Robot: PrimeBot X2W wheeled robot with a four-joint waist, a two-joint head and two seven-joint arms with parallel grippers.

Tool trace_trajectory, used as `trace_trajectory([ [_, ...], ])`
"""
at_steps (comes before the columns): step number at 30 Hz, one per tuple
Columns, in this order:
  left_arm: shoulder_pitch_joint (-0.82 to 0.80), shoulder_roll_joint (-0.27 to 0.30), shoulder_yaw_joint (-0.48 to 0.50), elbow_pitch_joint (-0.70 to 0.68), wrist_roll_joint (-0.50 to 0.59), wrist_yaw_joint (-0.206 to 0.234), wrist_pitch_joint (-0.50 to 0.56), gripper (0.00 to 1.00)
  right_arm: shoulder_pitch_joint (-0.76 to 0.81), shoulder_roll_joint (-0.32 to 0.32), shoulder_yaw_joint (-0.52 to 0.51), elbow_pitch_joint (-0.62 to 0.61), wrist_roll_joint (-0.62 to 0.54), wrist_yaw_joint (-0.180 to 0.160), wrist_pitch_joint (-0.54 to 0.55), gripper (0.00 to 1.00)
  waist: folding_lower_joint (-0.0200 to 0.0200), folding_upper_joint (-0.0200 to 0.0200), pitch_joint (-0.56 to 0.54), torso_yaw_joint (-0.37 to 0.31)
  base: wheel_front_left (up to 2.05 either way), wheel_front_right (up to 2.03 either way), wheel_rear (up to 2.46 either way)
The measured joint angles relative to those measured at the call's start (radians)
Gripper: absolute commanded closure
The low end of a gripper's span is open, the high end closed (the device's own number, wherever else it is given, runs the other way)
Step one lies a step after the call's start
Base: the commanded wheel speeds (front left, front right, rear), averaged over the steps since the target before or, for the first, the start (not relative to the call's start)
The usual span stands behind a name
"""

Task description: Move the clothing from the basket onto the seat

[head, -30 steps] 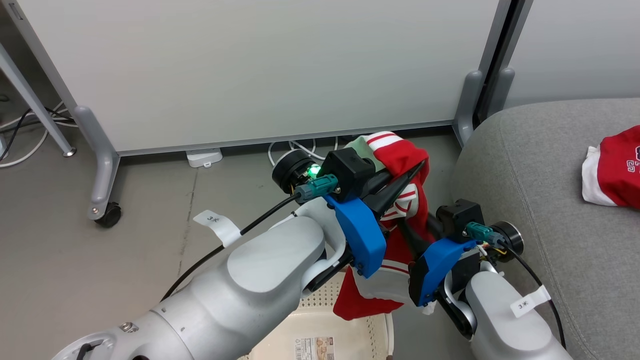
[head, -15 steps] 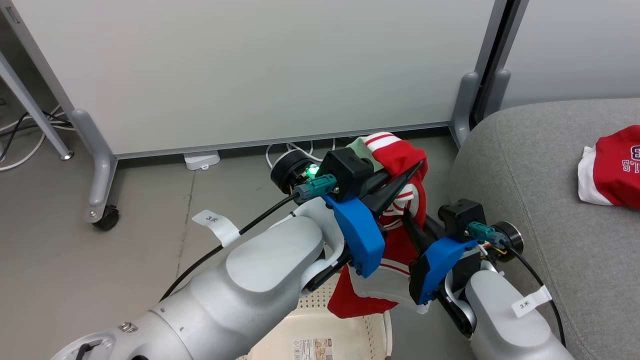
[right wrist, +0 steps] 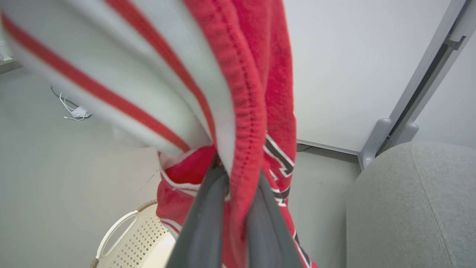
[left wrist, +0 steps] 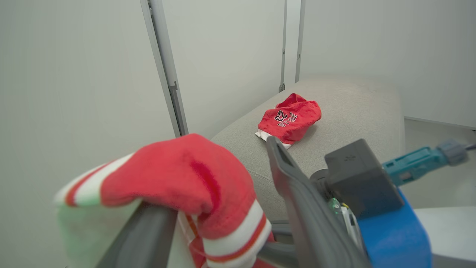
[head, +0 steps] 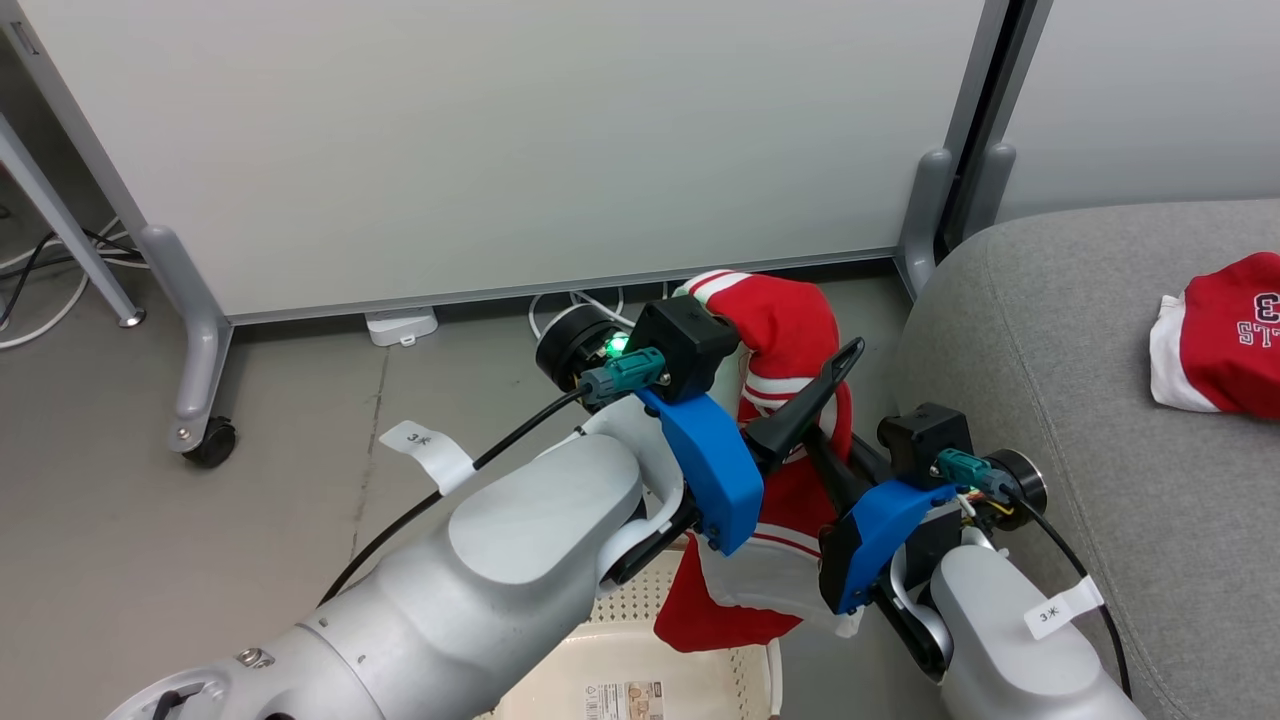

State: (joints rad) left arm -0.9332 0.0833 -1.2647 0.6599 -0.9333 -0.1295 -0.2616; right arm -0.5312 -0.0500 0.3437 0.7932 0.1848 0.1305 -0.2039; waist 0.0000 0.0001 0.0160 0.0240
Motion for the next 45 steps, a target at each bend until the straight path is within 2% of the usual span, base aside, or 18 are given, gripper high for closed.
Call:
trace_trajectory([
  [10, 0.012, 0.004, 0.006, 0.003, 0.002, 0.000, 0.000, 0.00, 0.000, 0.000, -0.019, 0.011, 0.001, 0.000, -0.009, 1.00, 0.0000, 0.0000, -0.004, -0.004, 0.00, 0.00, 0.00],
  [14, 0.035, 0.013, 0.040, 0.002, 0.022, 0.000, 0.000, 0.00, -0.002, 0.000, -0.048, 0.012, -0.001, 0.000, -0.014, 1.00, 0.0000, 0.0000, 0.000, -0.004, 0.00, 0.00, 0.00],
  [21, 0.141, 0.055, 0.163, -0.041, 0.093, 0.000, 0.000, 0.00, -0.009, 0.000, -0.093, 0.004, -0.012, 0.000, -0.026, 1.00, 0.0000, 0.0000, 0.017, -0.009, 0.00, 0.00, 0.00],
  [36, 0.505, 0.152, 0.504, -0.273, 0.326, 0.001, -0.001, 0.00, 0.002, 0.000, -0.161, -0.013, -0.047, 0.000, -0.035, 1.00, 0.0000, -0.0001, 0.034, -0.026, 0.00, 0.00, 0.00],
  [40, 0.605, 0.162, 0.612, -0.355, 0.388, 0.001, -0.001, 0.00, 0.007, 0.000, -0.164, -0.022, -0.051, 0.000, -0.034, 1.00, 0.0000, 0.0000, 0.035, -0.035, 0.00, 0.00, 0.00],
  [45, 0.705, 0.162, 0.696, -0.378, 0.448, 0.001, -0.001, 0.00, 0.012, 0.000, -0.169, -0.034, -0.057, 0.000, -0.030, 1.00, 0.0000, 0.0000, 0.037, -0.040, 0.00, 0.00, 0.00],
])
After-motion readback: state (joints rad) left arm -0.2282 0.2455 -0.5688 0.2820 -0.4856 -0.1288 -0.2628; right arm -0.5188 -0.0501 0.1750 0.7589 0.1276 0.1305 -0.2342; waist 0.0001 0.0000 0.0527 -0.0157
